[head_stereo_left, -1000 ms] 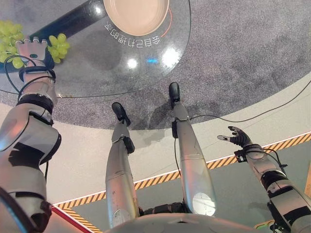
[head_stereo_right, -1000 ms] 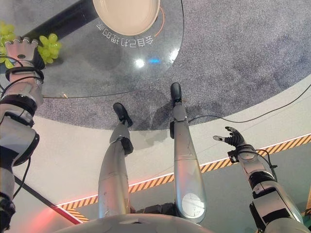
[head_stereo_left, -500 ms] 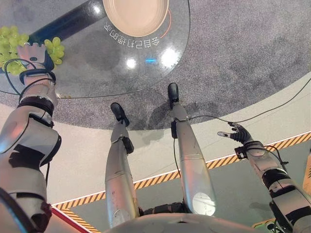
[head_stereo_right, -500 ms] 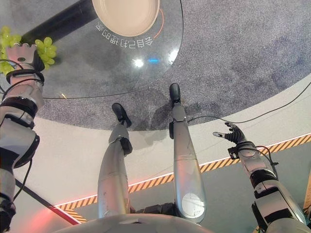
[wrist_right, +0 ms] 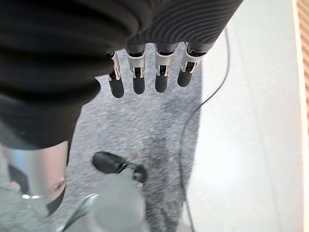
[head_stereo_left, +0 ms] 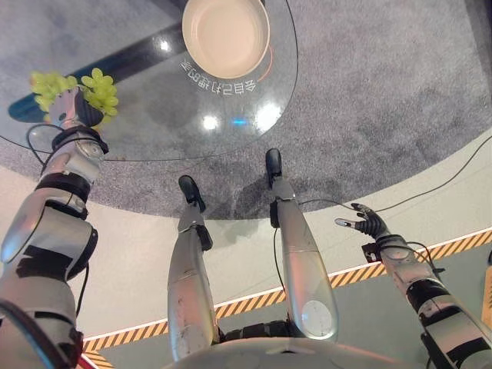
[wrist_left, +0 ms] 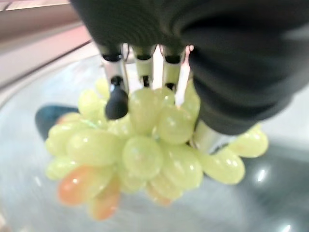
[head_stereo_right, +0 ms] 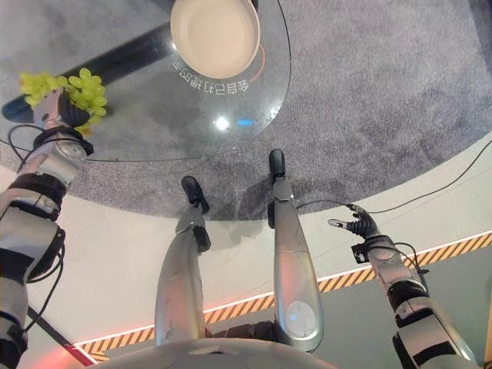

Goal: Pick up fruits into the plate

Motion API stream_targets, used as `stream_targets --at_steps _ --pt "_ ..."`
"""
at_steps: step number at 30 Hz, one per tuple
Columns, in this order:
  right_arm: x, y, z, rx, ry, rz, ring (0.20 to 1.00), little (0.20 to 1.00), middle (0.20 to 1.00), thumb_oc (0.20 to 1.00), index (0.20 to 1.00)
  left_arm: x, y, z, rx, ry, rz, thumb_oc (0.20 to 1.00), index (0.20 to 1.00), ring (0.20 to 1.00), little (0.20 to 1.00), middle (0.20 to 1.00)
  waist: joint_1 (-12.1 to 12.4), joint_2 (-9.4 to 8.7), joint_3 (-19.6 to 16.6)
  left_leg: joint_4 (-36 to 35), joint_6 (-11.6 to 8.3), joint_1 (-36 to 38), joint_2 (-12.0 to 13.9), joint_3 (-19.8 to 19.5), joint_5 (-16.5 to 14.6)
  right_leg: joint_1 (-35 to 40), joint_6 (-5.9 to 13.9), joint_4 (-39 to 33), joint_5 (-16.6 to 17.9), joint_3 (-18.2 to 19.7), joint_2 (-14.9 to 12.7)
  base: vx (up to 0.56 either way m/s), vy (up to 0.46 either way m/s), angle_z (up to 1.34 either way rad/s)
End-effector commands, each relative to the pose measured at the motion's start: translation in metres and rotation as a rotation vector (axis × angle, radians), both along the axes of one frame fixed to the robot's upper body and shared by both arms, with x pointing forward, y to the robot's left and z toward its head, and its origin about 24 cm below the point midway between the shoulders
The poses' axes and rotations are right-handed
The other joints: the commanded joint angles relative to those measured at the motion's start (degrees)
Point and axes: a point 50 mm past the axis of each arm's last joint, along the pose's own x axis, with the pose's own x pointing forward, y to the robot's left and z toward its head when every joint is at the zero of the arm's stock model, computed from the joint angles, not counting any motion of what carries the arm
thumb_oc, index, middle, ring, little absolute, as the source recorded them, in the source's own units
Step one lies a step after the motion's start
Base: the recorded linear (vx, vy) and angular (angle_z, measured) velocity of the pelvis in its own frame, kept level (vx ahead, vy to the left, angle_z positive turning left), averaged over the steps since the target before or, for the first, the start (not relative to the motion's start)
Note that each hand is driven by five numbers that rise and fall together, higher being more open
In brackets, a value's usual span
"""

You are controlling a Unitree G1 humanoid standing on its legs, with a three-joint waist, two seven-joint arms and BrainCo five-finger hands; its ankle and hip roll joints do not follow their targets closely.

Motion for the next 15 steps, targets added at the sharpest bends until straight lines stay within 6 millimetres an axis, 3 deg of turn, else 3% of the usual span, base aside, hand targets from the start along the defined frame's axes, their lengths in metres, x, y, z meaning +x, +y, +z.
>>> stream_targets --at_steps 1,7,15 --pt "-0.023 -0.003 -0.015 -0.015 0.055 -0.02 1.0 1.0 1.0 1.0 1.0 -0.007 0.004 -0.011 -0.293 -0.141 -0.035 0.2 0.2 0.2 0.2 0.2 1.9 -1.89 -0.5 2.9 1.64 1.9 -4.8 4.6 -6.5 5.6 -0.97 -0.6 -5.3 -4.0 3.4 -0.01 -0.015 0.09" --pt "-0.025 0.005 -0.023 0.004 0.088 -0.011 1.0 1.0 1.0 1.0 1.0 -0.016 -0.021 -0.059 -0.661 -0.194 -0.146 0.2 0.2 0.2 0.2 0.2 3.7 -1.53 -0.5 1.4 1.53 9.0 -4.5 4.1 -6.9 13.0 -0.97 -1.6 -6.5 -5.1 2.4 0.02 -0.022 0.03" --pt "-0.033 0.019 -0.03 0.028 0.088 0.024 1.0 1.0 1.0 1.0 1.0 -0.034 -0.038 -0.084 -0.988 -0.316 -0.256 0.2 0.2 0.2 0.2 0.2 5.2 -1.64 -2.8 -1.9 1.66 16.4 -4.5 3.9 -7.0 20.8 -0.74 -4.7 -6.7 -5.5 1.7 0.01 -0.026 0.06"
